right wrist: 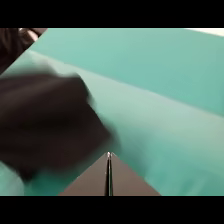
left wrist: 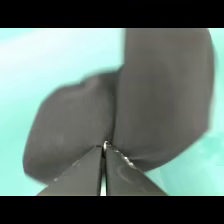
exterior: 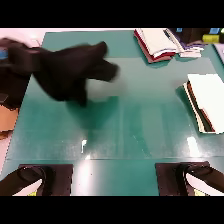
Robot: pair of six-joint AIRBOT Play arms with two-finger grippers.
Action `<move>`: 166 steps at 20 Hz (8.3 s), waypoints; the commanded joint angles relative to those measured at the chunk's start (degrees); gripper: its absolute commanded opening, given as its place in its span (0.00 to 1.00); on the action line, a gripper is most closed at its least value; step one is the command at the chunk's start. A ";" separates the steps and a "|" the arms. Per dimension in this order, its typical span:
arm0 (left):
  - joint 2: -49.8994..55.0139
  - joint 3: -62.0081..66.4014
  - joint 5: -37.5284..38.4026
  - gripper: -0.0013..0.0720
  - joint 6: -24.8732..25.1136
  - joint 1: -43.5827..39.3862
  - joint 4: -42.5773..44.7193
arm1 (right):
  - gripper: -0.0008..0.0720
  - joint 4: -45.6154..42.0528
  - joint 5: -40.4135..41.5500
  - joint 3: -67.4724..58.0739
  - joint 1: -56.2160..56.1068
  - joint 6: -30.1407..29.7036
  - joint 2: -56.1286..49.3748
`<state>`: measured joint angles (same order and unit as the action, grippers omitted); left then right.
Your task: Fold the shirts.
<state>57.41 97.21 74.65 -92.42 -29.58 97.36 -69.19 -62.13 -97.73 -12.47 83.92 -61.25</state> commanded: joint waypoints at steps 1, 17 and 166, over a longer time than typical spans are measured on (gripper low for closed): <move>10.84 7.02 -5.95 0.05 3.19 -10.93 -2.36 | 0.04 0.09 -5.62 -8.31 4.39 0.02 -3.41; 28.30 -4.90 -9.53 0.56 -0.57 21.11 -20.26 | 0.05 0.20 -5.27 2.78 10.27 0.02 2.64; 1.88 -19.28 -11.50 0.05 16.15 30.34 -38.95 | 0.04 18.47 -7.74 38.42 28.13 -12.90 6.95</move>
<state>66.11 71.94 63.42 -75.57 0.73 58.13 -51.27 -68.42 -48.71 17.96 71.02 -60.36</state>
